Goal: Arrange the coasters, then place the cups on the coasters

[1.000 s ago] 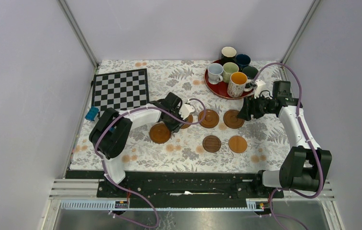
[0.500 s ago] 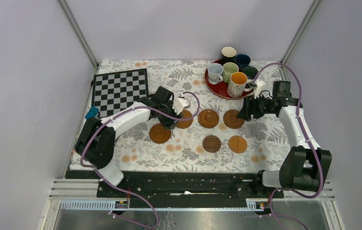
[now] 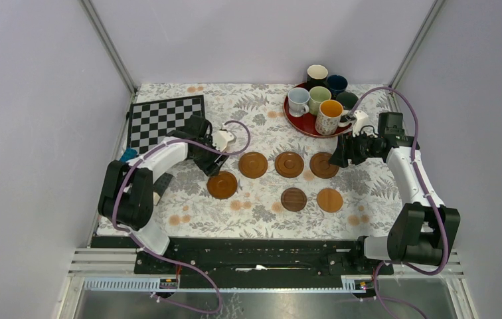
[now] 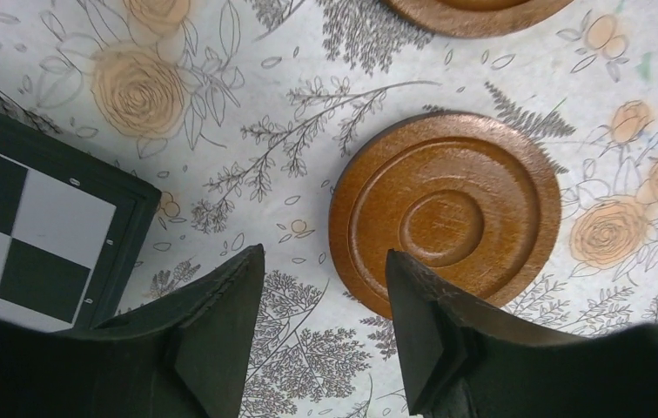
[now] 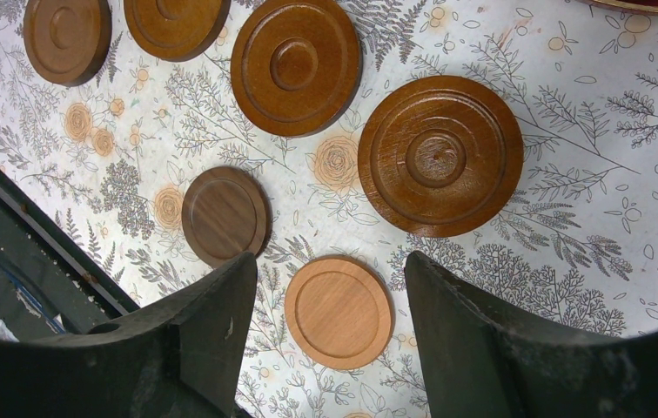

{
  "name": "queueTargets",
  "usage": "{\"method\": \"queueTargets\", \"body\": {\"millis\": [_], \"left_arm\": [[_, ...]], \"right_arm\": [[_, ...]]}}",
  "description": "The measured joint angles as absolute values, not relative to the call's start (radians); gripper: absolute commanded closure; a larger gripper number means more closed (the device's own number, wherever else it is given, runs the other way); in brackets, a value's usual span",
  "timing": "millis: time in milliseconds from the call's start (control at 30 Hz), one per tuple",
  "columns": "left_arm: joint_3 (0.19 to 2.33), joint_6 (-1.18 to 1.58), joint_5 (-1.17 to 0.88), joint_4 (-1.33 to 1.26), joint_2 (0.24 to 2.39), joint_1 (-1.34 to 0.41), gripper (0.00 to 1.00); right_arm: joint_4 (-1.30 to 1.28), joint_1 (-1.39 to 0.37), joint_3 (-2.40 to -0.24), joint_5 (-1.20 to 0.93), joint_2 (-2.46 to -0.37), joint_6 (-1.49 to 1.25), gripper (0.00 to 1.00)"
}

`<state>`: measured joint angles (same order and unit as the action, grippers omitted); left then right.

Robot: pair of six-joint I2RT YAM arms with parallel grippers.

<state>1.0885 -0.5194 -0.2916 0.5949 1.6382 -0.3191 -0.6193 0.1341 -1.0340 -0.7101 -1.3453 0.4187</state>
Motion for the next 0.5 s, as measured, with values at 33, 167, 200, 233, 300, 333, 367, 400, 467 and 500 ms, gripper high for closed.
{"method": "queueTargets", "body": {"millis": [33,167,200,233,300,333,367,400,467,500], "left_arm": [[1.084,-0.527,-0.291,0.591,1.644,-0.313,0.41],[1.043,-0.557,-0.288,0.578,1.662,-0.305,0.42],[1.033,-0.563,-0.288,0.580,1.666,-0.305,0.43],[1.024,-0.571,-0.288,0.581,1.672,-0.305,0.43],[1.013,-0.580,-0.294,0.583,1.679,-0.306,0.44],[1.013,-0.584,-0.297,0.582,1.679,-0.306,0.45],[1.013,-0.587,-0.299,0.579,1.679,-0.306,0.46],[1.011,-0.590,-0.302,0.579,1.679,-0.308,0.47],[1.006,-0.595,-0.308,0.577,1.679,-0.315,0.49],[1.005,-0.595,-0.312,0.576,1.679,-0.320,0.50]], "right_arm": [[-0.619,0.134,-1.034,-0.710,-1.345,0.419,0.30],[-0.619,0.134,-1.034,-0.710,-1.345,0.419,0.30],[-0.619,0.134,-1.034,-0.710,-1.345,0.419,0.30],[-0.619,0.134,-1.034,-0.710,-1.346,0.419,0.30],[-0.619,0.134,-1.034,-0.710,-1.346,0.419,0.30],[-0.619,0.134,-1.034,-0.710,-1.346,0.419,0.30],[-0.619,0.134,-1.034,-0.710,-1.346,0.419,0.30],[-0.619,0.134,-1.034,-0.710,-1.346,0.419,0.30],[-0.619,0.134,-1.034,-0.710,-1.346,0.419,0.30],[-0.619,0.134,-1.034,-0.710,-1.346,0.419,0.30]]}}
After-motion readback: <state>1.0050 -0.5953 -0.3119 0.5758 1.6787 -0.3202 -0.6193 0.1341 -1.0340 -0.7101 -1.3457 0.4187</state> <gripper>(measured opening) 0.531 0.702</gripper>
